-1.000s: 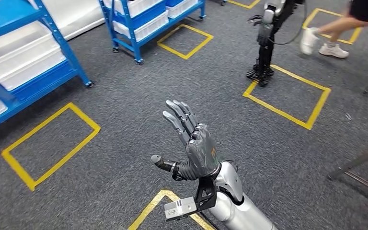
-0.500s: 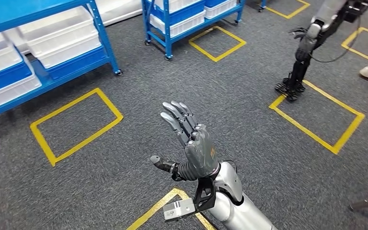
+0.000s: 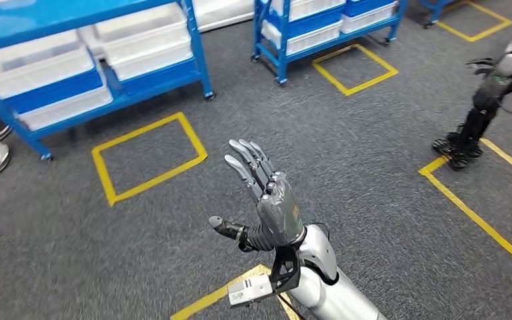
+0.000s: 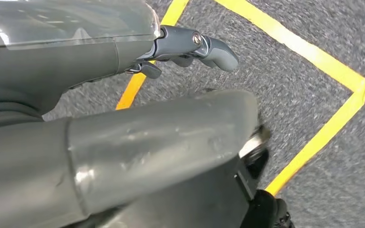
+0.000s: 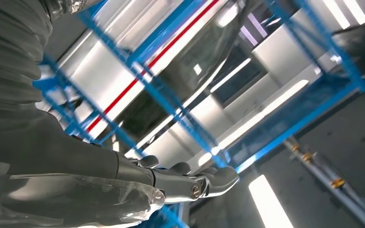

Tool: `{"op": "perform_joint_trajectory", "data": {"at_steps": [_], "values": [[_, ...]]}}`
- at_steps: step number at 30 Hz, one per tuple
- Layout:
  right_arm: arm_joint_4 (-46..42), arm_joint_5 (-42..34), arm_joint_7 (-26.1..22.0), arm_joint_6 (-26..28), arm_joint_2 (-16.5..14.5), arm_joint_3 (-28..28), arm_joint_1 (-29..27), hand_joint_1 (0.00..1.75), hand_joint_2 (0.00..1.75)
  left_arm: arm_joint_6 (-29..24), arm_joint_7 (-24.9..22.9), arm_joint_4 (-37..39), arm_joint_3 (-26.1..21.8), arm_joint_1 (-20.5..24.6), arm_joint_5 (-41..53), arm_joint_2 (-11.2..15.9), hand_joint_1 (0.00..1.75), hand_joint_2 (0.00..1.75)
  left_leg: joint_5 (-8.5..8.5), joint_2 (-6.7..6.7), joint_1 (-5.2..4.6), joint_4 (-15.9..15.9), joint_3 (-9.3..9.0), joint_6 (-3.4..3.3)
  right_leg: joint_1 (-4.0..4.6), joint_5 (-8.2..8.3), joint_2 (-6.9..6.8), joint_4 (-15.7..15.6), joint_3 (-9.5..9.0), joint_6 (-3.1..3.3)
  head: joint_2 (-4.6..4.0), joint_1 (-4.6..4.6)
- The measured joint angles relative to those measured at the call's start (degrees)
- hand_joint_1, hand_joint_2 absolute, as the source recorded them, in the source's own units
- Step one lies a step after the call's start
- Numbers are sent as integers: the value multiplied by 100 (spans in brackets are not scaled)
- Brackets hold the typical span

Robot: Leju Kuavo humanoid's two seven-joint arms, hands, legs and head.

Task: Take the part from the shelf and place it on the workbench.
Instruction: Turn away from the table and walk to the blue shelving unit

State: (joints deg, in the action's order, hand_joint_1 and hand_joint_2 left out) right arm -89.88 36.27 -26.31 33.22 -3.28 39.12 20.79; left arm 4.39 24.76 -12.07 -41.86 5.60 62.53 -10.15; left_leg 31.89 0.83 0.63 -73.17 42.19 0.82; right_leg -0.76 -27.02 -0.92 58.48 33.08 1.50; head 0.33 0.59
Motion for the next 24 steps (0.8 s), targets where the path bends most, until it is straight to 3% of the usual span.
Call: {"op": "perform_joint_trajectory", "data": {"at_steps": [1, 2, 5, 7, 9, 10, 12, 14, 15, 16, 17, 18, 20, 22, 24], "values": [[3, 1, -1, 0, 0, 0, -3, 0, 175, 0, 2, 0, -1, -6, -3, 0, 0, 0, 8, -30, 10, -144, 75, 13, 5, -11, -88, 4, -2, 0, 0, 0], [4, 1, 0, 0, 0, 0, -4, 0, 175, 0, 3, 0, -1, -16, -7, 1, 0, 0, -96, -54, 17, -52, 24, 20, 6, -24, -169, 8, -8, -6, 0, 0], [7, 3, 2, -12, -1, 2, 3, 0, 175, 0, 8, 0, -2, -26, -38, 1, 0, 0, -594, -297, -9, 1078, -584, -17, 23, -76, -367, 22, -55, -58, 0, 0], [30, 3, 4, -31, -4, 4, 20, 0, 175, -1, 19, 0, -6, -26, -78, 1, 0, 0, -656, -405, -56, 1454, -774, -84, 49, -103, -463, 24, -80, -111, 0, -2], [86, 3, 5, -38, -17, 15, 51, 0, 175, -9, 37, 0, -16, -54, -112, 3, 0, 0, -658, -304, -69, 1485, -782, -155, 58, -120, -549, 13, -109, -167, 0, -5], [120, 2, 3, -36, -26, 22, 72, 0, 175, -13, 45, 0, -22, -75, -123, 4, 0, 0, -672, -246, -59, 1508, -793, -186, 46, -150, -509, 37, -117, -199, 0, -5], [183, -7, -1, -31, -46, 30, 115, 0, 175, -20, 56, 0, -28, -93, -136, 7, 0, 0, -703, -143, -32, 1553, -819, -258, 19, -344, -249, 327, 4, -253, 0, -6], [261, -24, -3, -27, -52, 32, 124, 0, 175, -20, 61, 0, -31, -86, -138, 10, 0, 0, -710, -33, -33, 1556, -816, -302, 3, -681, 16, 1041, 369, -273, 0, -7], [312, -34, -4, -26, -51, 33, 119, 0, 175, -20, 62, 0, -35, -86, -138, 11, 0, 0, -709, 36, -36, 1552, -815, -310, 3, -798, 58, 1402, 569, -277, 0, -6], [366, -49, -6, -26, -51, 34, 114, 0, 175, -20, 62, 0, -43, -91, -138, 15, 0, 0, -707, 114, -40, 1545, -816, -312, 3, -811, 75, 1614, 705, -277, 0, -6], [413, -64, -9, -25, -51, 34, 113, 0, 175, -20, 62, 0, -50, -98, -138, 21, 0, 0, -704, 194, -42, 1534, -817, -310, 2, -707, 85, 1609, 739, -270, 0, -7], [452, -80, -13, -24, -52, 35, 114, 0, 175, -20, 62, 0, -56, -103, -138, 26, 0, 0, -698, 278, -41, 1519, -818, -304, 1, -501, 109, 1370, 656, -257, 0, -6], [514, -98, -24, -24, -55, 36, 122, 0, 175, -21, 62, 0, -62, -106, -138, 31, 0, 0, -678, 433, -41, 1482, -810, -275, -11, -102, 315, 604, 334, -220, 0, -6], [589, -108, -35, -28, -61, 34, 132, 0, 175, -31, 64, 0, -66, -103, -138, 40, 0, 0, -667, 565, -27, 1456, -775, -220, -13, 21, 516, 163, 142, -195, 0, -6], [754, -121, -36, -32, -84, 23, 157, 0, 175, -43, 69, 0, -81, -111, -142, 63, 0, 0, -679, 684, -4, 1471, -742, -143, 2, 9, 486, 104, 109, -162, 0, -7]]}}
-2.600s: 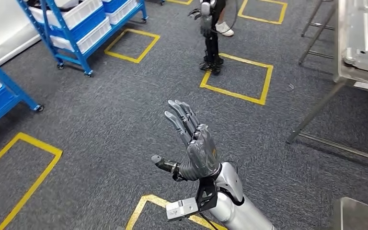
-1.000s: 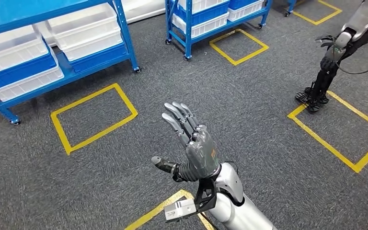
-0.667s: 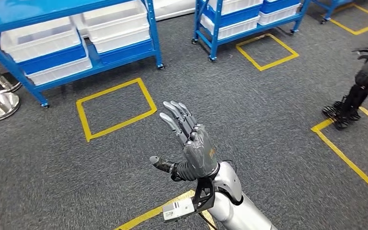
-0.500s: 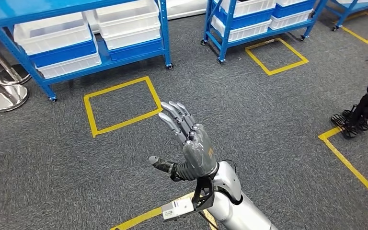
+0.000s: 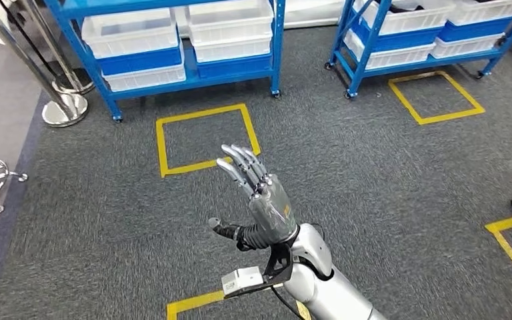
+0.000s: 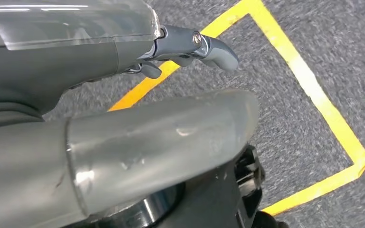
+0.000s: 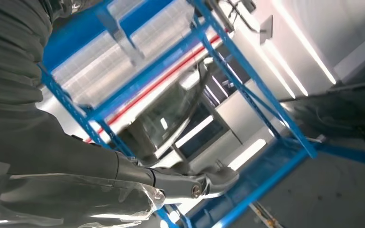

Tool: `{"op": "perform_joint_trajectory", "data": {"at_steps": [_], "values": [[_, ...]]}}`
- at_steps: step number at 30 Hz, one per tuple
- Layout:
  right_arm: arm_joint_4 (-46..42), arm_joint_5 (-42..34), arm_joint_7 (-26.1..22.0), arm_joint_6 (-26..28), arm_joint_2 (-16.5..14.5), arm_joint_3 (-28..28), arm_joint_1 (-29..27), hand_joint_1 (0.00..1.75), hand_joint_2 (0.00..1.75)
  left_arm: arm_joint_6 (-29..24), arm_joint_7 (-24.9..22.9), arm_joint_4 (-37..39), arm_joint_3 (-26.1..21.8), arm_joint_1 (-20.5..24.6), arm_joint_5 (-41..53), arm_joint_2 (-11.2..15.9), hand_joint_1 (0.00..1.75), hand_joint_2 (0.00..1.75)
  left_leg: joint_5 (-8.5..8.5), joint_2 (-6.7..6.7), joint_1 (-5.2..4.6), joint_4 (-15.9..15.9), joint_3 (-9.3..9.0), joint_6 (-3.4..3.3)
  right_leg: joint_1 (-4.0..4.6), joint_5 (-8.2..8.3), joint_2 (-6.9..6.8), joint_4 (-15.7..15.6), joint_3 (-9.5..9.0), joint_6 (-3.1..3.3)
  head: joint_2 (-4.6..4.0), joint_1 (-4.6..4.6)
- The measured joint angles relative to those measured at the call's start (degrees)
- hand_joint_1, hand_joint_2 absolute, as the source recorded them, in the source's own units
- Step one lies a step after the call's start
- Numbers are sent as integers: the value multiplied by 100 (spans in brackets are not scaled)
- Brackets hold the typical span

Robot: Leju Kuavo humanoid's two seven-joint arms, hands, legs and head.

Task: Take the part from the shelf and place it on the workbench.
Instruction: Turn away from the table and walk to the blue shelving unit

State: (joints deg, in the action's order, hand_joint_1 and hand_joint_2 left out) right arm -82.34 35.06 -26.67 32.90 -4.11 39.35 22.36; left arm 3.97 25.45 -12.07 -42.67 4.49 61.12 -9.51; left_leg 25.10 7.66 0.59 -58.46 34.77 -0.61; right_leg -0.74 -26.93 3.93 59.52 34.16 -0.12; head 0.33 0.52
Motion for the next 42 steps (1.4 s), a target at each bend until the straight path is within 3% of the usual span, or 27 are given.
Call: {"op": "perform_joint_trajectory", "data": {"at_steps": [1, 3, 5, 7, 8, 9, 12, 14, 15, 16, 18, 19, 21, 22, 23, 24, 27, 29, 32, 33, 35, 36, 38, 39, 42], "values": [[123, -6, -4, 5, -21, -13, 23, 0, 175, -2, 3, 0, -13, -10, -2, 22, 0, 0, 2, 14, 11, 1, 3, 33, -4, 10, -67, -29, -23, 31, 0, 0], [486, -41, -59, 71, -86, -76, 89, 0, 175, 2, 18, 0, -33, -22, -5, 62, 0, 0, 129, -204, -7, -197, 95, 88, -32, 33, -213, -103, -81, 99, 0, 8], [1010, -124, -160, 194, -128, -196, 164, 0, 175, 9, 33, 0, -44, -13, -4, 87, 0, 0, 447, -550, -13, -823, 399, 134, -21, 30, -384, -136, -113, 145, 0, 17], [1612, -234, -272, 315, -133, -361, 207, 0, 175, 25, 42, 0, -58, -14, 1, 95, 0, 0, 663, -688, 8, -1440, 726, 172, -2, 8, -571, -130, -119, 158, 0, 19], [1894, -282, -336, 367, -133, -456, 214, 0, 175, 37, 44, 0, -66, -32, 6, 95, 0, 0, 628, -717, 16, -1500, 763, 184, 1, -6, -657, -123, -120, 157, 0, 19], [2154, -320, -405, 412, -136, -559, 218, 0, 175, 49, 43, 0, -73, -55, 14, 95, 0, 0, 491, -750, 21, -1332, 679, 188, 1, -24, -733, -111, -124, 148, 0, 20], [2757, -384, -527, 494, -148, -881, 236, 0, 175, 65, 24, 0, -82, -100, 94, 94, 0, 0, 31, -1033, -14, -247, 109, 120, 20, -90, -922, -77, -162, 91, 0, 18], [3058, -389, -523, 520, -155, -1062, 244, 0, 175, 59, 3, 0, -83, -107, 167, 93, 0, 0, 11, -1109, -56, 0, -12, 39, 43, -114, -1018, -82, -192, 37, 0, 17], [3210, -379, -496, 525, -165, -1139, 246, 0, 131, 52, -5, 0, -83, -116, 190, 93, 0, 0, 1, -1047, -61, 11, -13, 5, 49, -121, -1065, -93, -213, 8, 0, 17], [3358, -367, -449, 517, -176, -1210, 247, 0, 87, 44, -14, 0, -83, -127, 204, 94, 0, 44, -7, -990, -45, 31, -27, -30, 48, -137, -1096, -103, -236, -25, 0, 19], [3699, -379, -282, 397, -190, -1358, 264, 0, 0, 8, -44, 0, -84, -134, 197, 95, 0, 131, -35, -903, -14, 96, -76, -100, 27, -263, -913, 41, -209, -83, 0, 16], [3905, -433, -156, 258, -189, -1453, 270, 0, 0, -38, -84, 0, -86, -125, 192, 95, 0, 175, -46, -871, 2, 121, -97, -132, 13, -399, -745, 276, -103, -101, 0, 15], [4394, -661, 187, -140, -173, -1706, 235, 0, 87, -175, -192, 0, -91, -100, 208, 93, 0, 175, -41, -793, -3, 123, -103, -173, -2, -712, -477, 991, 266, -118, 0, 13], [4670, -816, 394, -338, -153, -1872, 180, 0, 131, -242, -238, 0, -93, -92, 244, 93, 0, 175, -35, -737, -6, 118, -104, -182, -2, -786, -437, 1286, 441, -124, 0, 13], [4936, -963, 589, -492, -126, -2045, 108, 0, 175, -288, -267, 0, -93, -92, 291, 94, 0, 175, -25, -680, -8, 110, -107, -187, -2, -755, -422, 1408, 540, -125, 0, 13], [5186, -1080, 748, -590, -97, -2210, 30, 0, 175, -316, -285, 0, -92, -96, 336, 96, 0, 175, -14, -624, -9, 95, -110, -184, -2, -622, -417, 1328, 543, -119, 0, 13], [5727, -1200, 993, -659, -4, -2581, -145, 0, 175, -349, -304, 0, -91, -109, 413, 100, 0, 175, 54, -535, -20, 17, -112, -130, 12, -63, -393, 333, 170, -64, 0, 13], [5988, -1199, 1287, -706, 22, -2732, -217, 0, 175, -379, -345, -1, -70, -105, 409, 111, 0, 175, 90, -538, -38, -13, -106, -76, 29, 17, -367, 13, 48, -26, 0, 15], [6264, -1238, 1796, -863, 33, -2911, -452, 0, 175, -417, -481, -14, 95, -125, 188, 165, 0, 175, 139, -545, -38, -18, -127, -3, 25, 11, -385, -26, 5, 48, 0, 14], [6315, -1277, 1872, -922, 38, -2960, -534, 0, 131, -422, -532, -19, 173, -151, 56, 185, 0, 131, 225, -573, -33, -121, -94, 24, 15, 15, -396, -45, -14, 82, 0, 15], [6370, -1371, 1937, -1040, 49, -3038, -658, 0, 44, -425, -635, -24, 329, -219, -234, 221, 0, 44, 560, -653, -14, -675, 129, 79, 1, 17, -407, -71, -35, 135, 0, 16], [6384, -1425, 1960, -1099, 55, -3072, -708, 0, 44, -425, -686, -24, 409, -258, -388, 238, 0, 0, 753, -684, -6, -1066, 309, 105, 4, 11, -412, -69, -37, 152, 0, 16], [6393, -1534, 2002, -1219, 69, -3134, -799, 0, 131, -425, -788, -24, 578, -360, -697, 273, 0, 0, 918, -707, 2, -1577, 551, 131, 18, -4, -433, -61, -43, 164, 0, 15], [6385, -1590, 2023, -1278, 77, -3158, -831, 0, 175, -425, -840, -23, 669, -424, -853, 291, 0, 0, 836, -715, 2, -1530, 526, 126, 24, -11, -440, -57, -50, 165, 0, 15], [6308, -1750, 2072, -1444, 89, -3216, -891, 0, 175, -423, -990, -15, 944, -621, -1298, 356, 0, 0, 312, -746, -24, -439, -40, 31, 49, -39, -440, -53, -98, 143, 0, 15]]}}
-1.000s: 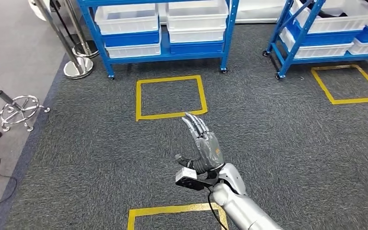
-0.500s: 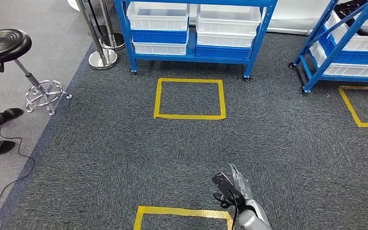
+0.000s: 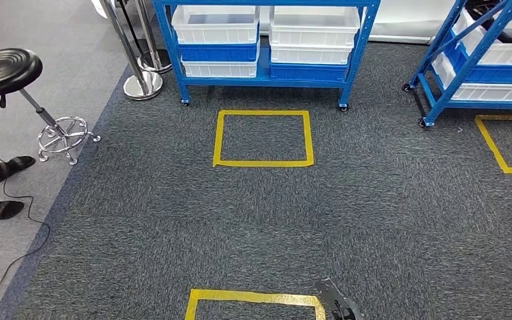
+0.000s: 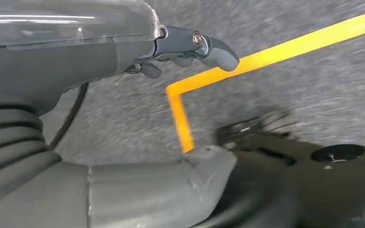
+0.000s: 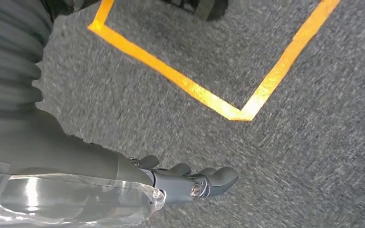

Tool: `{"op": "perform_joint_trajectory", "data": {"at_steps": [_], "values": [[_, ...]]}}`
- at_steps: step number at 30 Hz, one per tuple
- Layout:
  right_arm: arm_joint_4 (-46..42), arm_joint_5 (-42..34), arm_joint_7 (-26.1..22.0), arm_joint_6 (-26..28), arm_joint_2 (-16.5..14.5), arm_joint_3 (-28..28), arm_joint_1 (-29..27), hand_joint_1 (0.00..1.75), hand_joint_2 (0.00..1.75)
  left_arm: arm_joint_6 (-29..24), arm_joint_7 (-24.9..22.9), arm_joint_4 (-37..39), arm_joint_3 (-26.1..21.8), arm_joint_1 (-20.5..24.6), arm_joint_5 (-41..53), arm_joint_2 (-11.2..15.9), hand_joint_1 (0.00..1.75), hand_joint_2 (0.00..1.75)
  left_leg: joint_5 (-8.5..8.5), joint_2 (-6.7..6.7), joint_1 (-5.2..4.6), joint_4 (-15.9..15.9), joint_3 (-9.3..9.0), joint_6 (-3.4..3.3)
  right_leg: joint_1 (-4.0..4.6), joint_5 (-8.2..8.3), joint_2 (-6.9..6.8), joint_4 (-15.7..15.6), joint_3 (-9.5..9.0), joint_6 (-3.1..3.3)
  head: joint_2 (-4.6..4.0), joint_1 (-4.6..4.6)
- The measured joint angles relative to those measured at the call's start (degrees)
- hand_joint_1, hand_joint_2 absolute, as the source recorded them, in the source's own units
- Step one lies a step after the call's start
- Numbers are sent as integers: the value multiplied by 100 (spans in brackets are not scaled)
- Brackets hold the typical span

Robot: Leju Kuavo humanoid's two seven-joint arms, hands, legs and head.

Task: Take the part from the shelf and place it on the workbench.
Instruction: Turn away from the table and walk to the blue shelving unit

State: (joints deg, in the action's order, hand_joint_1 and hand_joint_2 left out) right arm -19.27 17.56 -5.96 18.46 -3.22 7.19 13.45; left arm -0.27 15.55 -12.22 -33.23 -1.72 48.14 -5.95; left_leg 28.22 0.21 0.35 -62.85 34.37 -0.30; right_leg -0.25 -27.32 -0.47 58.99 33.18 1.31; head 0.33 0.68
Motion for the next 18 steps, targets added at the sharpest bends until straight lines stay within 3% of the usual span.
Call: {"op": "perform_joint_trajectory", "data": {"at_steps": [2, 6, 8, 10, 11, 12, 13, 15, 16, 18], "values": [[-56, -109, 35, -113, 15, -37, -50, 0, 175, 1, -92, 2, 186, -93, -295, 39, 0, 0, -104, -20, -39, 439, -229, -65, 6, -15, -11, 1, -16, -49, 0, -1], [-121, -337, 109, -356, 50, -101, -261, 0, 175, 1, -291, -9, 591, -229, -933, 99, 0, 0, -152, -3, -31, 577, -303, -172, -10, -80, -19, 46, -37, -178, 0, -1], [-128, -446, 150, -471, 77, -130, -422, 0, 175, 1, -385, -65, 781, -250, -1232, 128, 0, 0, -189, -18, -3, 645, -333, -223, -21, -368, 15, 482, 159, -219, 0, -3], [-106, -553, 187, -584, 100, -164, -633, 0, 175, 1, -474, -178, 972, -231, -1522, 160, 0, 0, -184, -16, -8, 645, -323, -248, -40, -718, 34, 1223, 528, -252, 0, -4], [-80, -605, 208, -638, 111, -182, -752, 0, 175, 1, -518, -249, 1066, -210, -1664, 173, 0, 0, -176, -11, -9, 638, -322, -249, -53, -780, 36, 1478, 657, -270, 0, -5], [-44, -651, 226, -689, 123, -197, -872, 0, 175, 1, -559, -326, 1152, -187, -1794, 184, 0, 0, -167, -5, -7, 629, -325, -242, -66, -728, 38, 1523, 686, -285, 0, -5], [-2, -697, 245, -735, 134, -208, -991, 0, 175, 1, -598, -409, 1235, -158, -1918, 192, 0, 0, -155, 2, -2, 615, -332, -228, -82, -574, 37, 1334, 598, -297, 0, -5], [85, -783, 274, -828, 157, -222, -1212, 0, 175, 1, -673, -594, 1396, -98, -2156, 212, 0, 0, -110, 12, -1, 562, -335, -175, -106, -216, 40, 580, 223, -303, 0, -5], [124, -829, 289, -876, 165, -231, -1315, 0, 175, 2, -713, -686, 1484, -69, -2282, 226, 0, 0, -78, 17, -7, 530, -328, -136, -106, -109, 47, 272, 71, -287, 0, -5], [176, -924, 321, -978, 172, -262, -1499, 0, 175, 3, -795, -836, 1665, -34, -2542, 264, 0, 0, -27, 21, -20, 493, -317, -57, -84, -85, 61, 54, -39, -228, 0, -4]]}}
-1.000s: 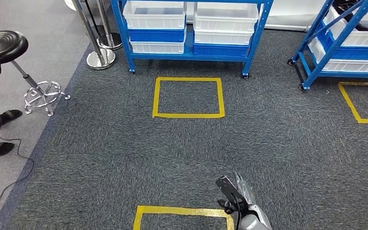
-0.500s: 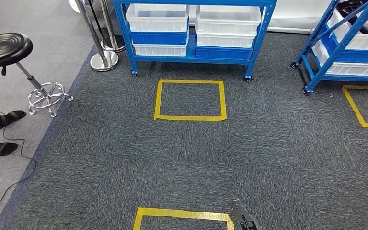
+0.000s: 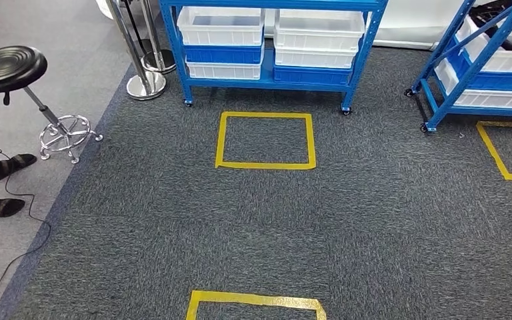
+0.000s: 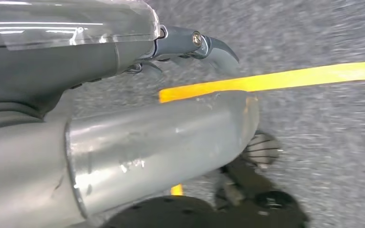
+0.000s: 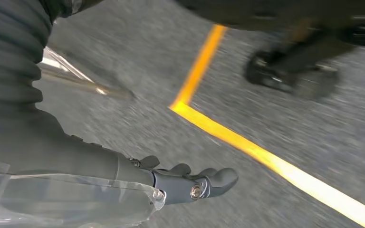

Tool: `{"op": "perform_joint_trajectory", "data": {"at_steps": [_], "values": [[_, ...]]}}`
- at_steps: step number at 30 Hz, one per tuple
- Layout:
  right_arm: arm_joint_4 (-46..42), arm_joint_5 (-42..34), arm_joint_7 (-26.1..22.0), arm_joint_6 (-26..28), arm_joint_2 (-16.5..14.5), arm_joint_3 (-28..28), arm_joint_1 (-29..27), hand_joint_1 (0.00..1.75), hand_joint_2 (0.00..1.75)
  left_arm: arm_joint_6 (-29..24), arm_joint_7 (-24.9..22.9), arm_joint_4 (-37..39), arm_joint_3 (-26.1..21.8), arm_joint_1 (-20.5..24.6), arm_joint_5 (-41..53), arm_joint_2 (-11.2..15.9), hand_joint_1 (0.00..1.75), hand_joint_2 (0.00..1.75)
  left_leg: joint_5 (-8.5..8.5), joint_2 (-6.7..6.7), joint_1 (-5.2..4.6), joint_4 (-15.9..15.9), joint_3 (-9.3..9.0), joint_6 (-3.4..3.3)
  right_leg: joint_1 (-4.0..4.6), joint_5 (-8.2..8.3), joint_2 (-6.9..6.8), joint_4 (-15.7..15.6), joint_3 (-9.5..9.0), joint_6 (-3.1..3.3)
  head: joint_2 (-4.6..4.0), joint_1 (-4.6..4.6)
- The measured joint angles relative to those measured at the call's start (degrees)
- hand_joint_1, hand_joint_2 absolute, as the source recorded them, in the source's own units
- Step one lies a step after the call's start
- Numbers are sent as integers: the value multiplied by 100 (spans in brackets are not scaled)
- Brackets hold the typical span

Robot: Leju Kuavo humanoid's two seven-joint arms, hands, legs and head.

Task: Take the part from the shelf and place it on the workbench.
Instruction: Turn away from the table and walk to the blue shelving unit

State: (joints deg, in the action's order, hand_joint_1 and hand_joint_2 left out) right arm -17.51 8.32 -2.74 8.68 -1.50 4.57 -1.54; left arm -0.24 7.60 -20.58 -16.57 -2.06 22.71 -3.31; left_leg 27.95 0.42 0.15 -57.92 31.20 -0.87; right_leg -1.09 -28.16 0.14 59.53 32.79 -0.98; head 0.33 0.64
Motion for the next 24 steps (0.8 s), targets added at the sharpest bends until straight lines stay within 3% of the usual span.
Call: {"op": "perform_joint_trajectory", "data": {"at_steps": [2, 4, 7, 8, 9, 10, 13, 15, 19, 20, 22, 23, 24], "values": [[11, -98, 33, -104, 7, -36, -145, 0, 175, 1, -89, -79, 177, -8, -269, 32, 0, 0, 27, -1, 13, -9, -17, 67, 6, 5, -1, -11, -10, 79, 0, 0], [-30, -203, 61, -214, 17, -61, -215, 0, 175, 2, -189, -104, 355, -89, -560, 57, 0, 0, 190, -6, 33, -221, 48, 127, -7, 14, -13, -37, -23, 156, 0, 0], [-221, -344, 101, -362, 38, -108, -206, 0, 175, 3, -330, -60, 603, -336, -969, 91, 0, 0, 746, -11, 51, -1241, 522, 183, 3, -3, -27, -45, -37, 217, 0, 2], [-312, -383, 113, -405, 42, -125, -180, 0, 175, 4, -368, -10, 668, -437, -1076, 102, 0, 0, 834, -11, 53, -1526, 670, 190, 12, -11, -32, -44, -45, 223, 0, 2], [-413, -414, 124, -440, 44, -139, -143, 0, 175, 5, -401, 56, 726, -543, -1171, 109, 0, 0, 807, -11, 53, -1627, 732, 187, 20, -21, -34, -43, -55, 226, 0, 2], [-526, -446, 133, -472, 46, -154, -95, 0, 175, 5, -431, 132, 780, -652, -1257, 118, 0, 0, 662, -12, 52, -1486, 677, 175, 26, -33, -35, -42, -72, 224, 0, 2], [-872, -528, 153, -558, 47, -196, 48, 0, 175, 8, -507, 362, 935, -953, -1484, 158, 0, 0, 105, -38, 28, -367, 157, 86, 39, -83, -34, -41, -135, 176, 0, 2], [-1031, -598, 170, -632, 55, -234, 76, 0, 175, 9, -569, 453, 1060, -1084, -1677, 191, 0, 0, 27, -44, -9, -55, 3, 20, 43, -112, -42, -47, -154, 108, 0, 2], [-1028, -734, 233, -770, 80, -307, -80, 0, 175, 9, -670, 354, 1275, -1061, -2042, 235, 0, 0, -29, -3, 13, 56, -56, -114, 44, -226, -53, 68, -152, -14, 0, 0], [-962, -749, 243, -785, 87, -318, -174, 0, 175, 9, -681, 270, 1311, -986, -2090, 237, 0, 0, -43, 0, 30, 92, -74, -151, 43, -357, -40, 291, -48, -31, 0, -1], [-764, -772, 255, -796, 91, -337, -407, 0, 175, 10, -697, 61, 1373, -791, -2144, 243, 0, 0, -25, 7, 21, 101, -89, -194, 32, -696, -17, 1008, 350, -53, 0, -2], [-650, -782, 260, -798, 92, -343, -532, 0, 175, 10, -703, -53, 1398, -686, -2161, 244, 0, 0, -7, 7, 17, 99, -98, -200, 28, -794, -15, 1325, 541, -65, 0, -2], [-534, -791, 265, -801, 94, -348, -661, 0, 175, 11, -706, -171, 1417, -582, -2168, 244, 0, 0, 16, 6, 13, 96, -117, -196, 26, -781, -15, 1480, 654, -75, 0, -1]]}}
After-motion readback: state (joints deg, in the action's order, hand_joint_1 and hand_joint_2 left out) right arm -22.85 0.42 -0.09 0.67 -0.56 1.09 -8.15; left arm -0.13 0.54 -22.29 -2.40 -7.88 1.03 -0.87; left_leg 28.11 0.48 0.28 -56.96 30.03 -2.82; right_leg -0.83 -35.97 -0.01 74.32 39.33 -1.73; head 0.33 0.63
